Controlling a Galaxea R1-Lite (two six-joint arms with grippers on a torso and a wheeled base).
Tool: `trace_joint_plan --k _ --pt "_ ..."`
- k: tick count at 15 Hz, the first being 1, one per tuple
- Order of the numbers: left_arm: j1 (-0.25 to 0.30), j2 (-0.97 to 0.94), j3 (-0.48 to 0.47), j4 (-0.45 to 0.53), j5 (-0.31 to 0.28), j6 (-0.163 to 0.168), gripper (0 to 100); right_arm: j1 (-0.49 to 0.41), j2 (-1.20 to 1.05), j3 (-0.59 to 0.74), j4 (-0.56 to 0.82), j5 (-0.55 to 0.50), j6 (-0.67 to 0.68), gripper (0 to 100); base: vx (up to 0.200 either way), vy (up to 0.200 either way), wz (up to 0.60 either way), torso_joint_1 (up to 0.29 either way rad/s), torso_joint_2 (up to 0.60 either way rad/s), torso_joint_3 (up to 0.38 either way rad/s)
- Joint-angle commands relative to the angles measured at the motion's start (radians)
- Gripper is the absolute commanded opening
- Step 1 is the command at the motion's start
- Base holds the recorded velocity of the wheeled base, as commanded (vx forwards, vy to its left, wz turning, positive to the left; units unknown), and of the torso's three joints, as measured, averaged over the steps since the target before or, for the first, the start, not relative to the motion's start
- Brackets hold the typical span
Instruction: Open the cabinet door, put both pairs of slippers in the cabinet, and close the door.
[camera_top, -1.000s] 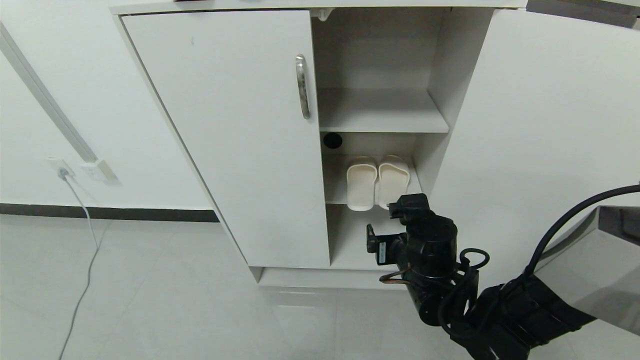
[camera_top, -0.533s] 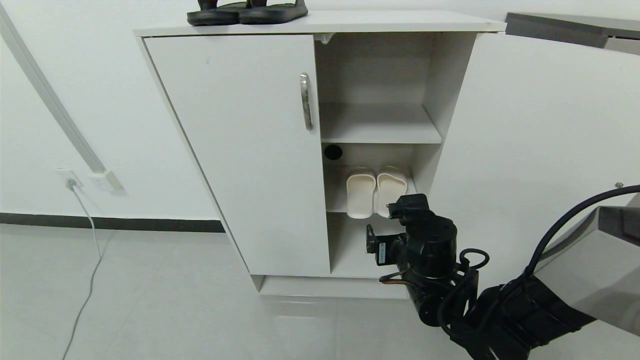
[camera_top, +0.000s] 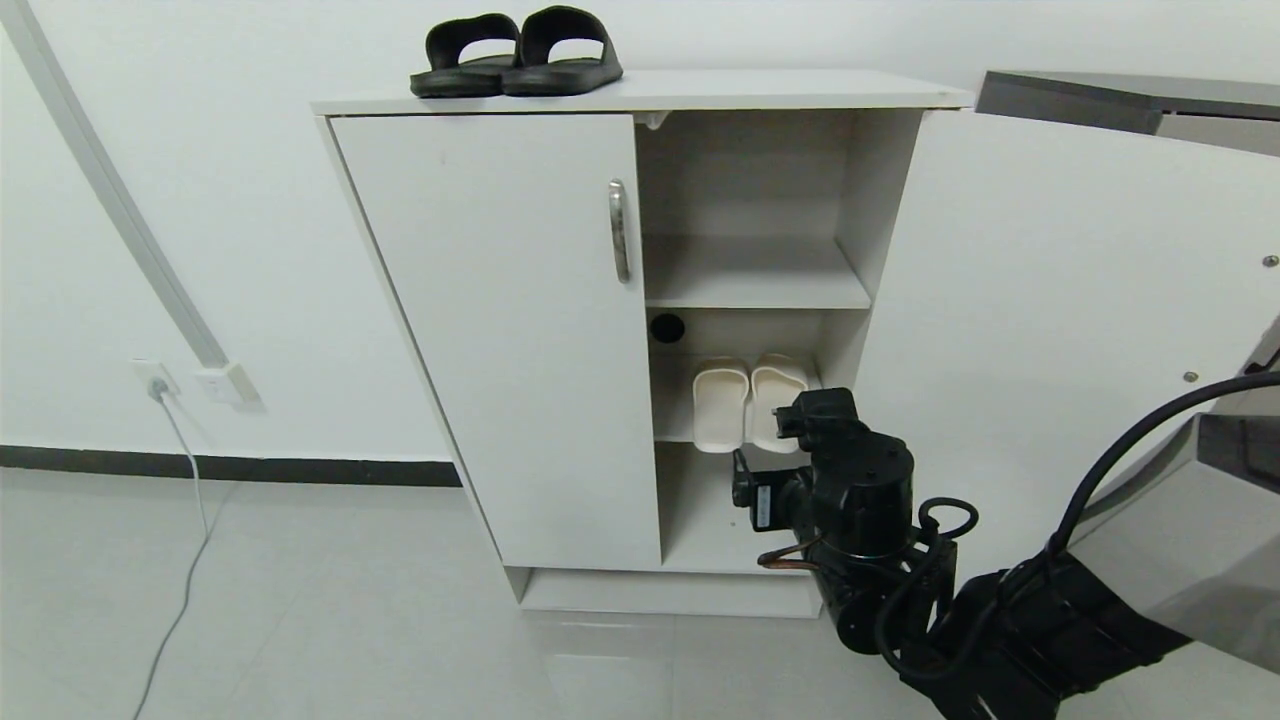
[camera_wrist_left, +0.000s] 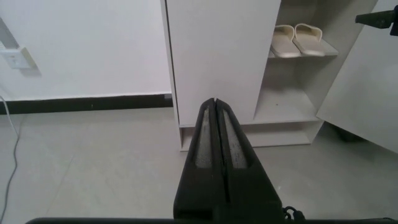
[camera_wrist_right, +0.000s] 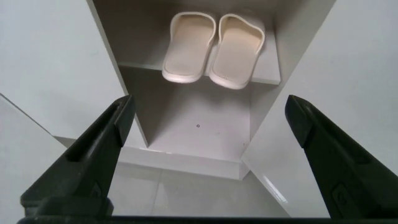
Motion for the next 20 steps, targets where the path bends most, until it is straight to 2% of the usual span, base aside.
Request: trace_joint_plan --k 1,5,20 --pt "0.000 0.002 0.000 -0.001 0.000 0.000 0 0.000 0.003 0.000 -0.003 0.000 0.000 100 0.000 0.000 0.00 0.000 0.00 0.000" --pt "0.000 0.002 0.000 0.001 0.000 0.002 0 0.000 0.003 0.000 -0.003 0.000 0.000 100 0.000 0.000 0.00 0.000 0.00 0.000" --pt "0.000 0.002 0.000 -0.001 0.000 0.000 0 0.000 0.003 0.001 -0.013 -0.002 -0.002 100 0.000 0.200 0.00 0.004 0.00 0.004"
